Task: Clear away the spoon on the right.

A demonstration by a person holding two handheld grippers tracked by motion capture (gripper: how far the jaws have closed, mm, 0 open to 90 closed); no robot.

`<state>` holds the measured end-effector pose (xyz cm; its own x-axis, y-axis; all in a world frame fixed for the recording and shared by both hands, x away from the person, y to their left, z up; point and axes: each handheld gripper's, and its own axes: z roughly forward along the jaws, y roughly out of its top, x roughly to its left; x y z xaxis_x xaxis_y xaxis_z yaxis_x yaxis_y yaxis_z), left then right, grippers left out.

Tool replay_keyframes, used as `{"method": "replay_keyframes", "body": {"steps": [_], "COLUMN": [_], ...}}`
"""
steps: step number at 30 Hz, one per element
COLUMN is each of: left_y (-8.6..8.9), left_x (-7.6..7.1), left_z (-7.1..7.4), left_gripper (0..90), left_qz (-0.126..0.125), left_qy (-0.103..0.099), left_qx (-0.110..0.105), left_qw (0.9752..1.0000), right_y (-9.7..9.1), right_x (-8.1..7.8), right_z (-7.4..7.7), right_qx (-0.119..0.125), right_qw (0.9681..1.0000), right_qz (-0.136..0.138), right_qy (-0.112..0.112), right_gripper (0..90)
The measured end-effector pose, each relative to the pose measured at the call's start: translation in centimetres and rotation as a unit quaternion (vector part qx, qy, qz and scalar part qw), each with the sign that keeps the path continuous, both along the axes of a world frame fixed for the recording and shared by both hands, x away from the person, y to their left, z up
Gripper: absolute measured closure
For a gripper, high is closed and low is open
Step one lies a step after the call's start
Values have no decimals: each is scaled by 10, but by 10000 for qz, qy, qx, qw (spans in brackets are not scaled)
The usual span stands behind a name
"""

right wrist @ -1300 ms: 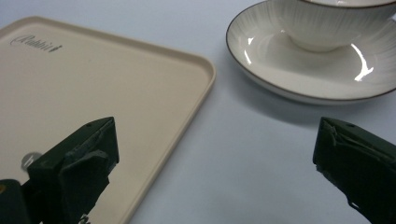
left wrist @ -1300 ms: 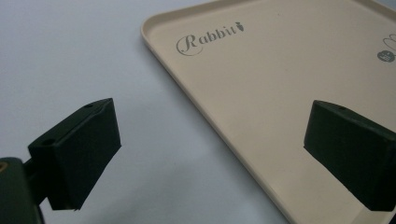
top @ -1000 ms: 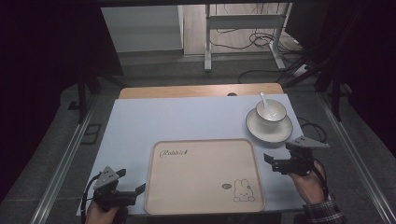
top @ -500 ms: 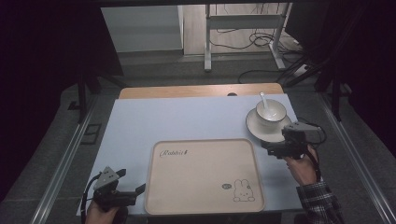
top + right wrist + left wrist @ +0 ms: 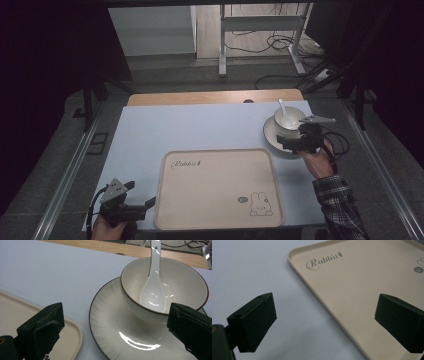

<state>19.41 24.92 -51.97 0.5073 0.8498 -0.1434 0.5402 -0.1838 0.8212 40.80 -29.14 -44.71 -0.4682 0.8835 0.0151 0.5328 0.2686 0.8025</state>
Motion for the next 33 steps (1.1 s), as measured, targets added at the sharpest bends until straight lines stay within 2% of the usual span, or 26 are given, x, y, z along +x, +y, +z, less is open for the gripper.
{"method": "replay_keyframes", "body": {"steps": [5,9,11,12,13,14,16,22,24,25,28,30,33], "left_y": [0,0,0,0,0,0,0,1,1,1,1,1,1], "left_x": [0,0,0,0,0,0,0,0,0,0,0,0,0], "left_z": [0,0,0,0,0,0,0,0,0,0,0,0,0], "left_gripper": [33,33,33,33,33,33,33,33,33,33,33,33,33], "left_qz": [0,-1,-3,-3,-5,-5,-10,-12,-14,-15,-18,-19,-24], "left_qy": [11,12,10,10,9,9,7,7,6,5,2,1,-3], "left_qx": [-9,-8,-11,-11,-16,-16,-15,-23,-24,-26,-27,-28,-29], "left_qw": [10000,10000,10000,10000,10000,10000,10000,10000,10000,10000,10000,10000,10000], "right_y": [1,1,1,1,0,0,-1,-4,-5,-6,-7,-7,-7], "right_x": [13,24,31,31,37,37,43,61,66,72,78,85,92], "right_z": [4,7,8,8,9,9,9,7,7,6,5,2,-1], "right_qx": [82,117,42,42,50,50,26,-137,-100,-80,-128,-287,-354], "right_qw": [9999,9998,9997,9997,9996,9996,9994,9991,9991,9992,9991,9989,9989], "right_qz": [-83,-114,-219,-219,-283,-283,-318,-349,-353,-329,-331,-313,-308], "right_qy": [-35,93,49,49,48,48,91,174,201,216,231,177,94], "right_gripper": [0,11,94,94,161,161,239,363,404,455,494,539,563]}}
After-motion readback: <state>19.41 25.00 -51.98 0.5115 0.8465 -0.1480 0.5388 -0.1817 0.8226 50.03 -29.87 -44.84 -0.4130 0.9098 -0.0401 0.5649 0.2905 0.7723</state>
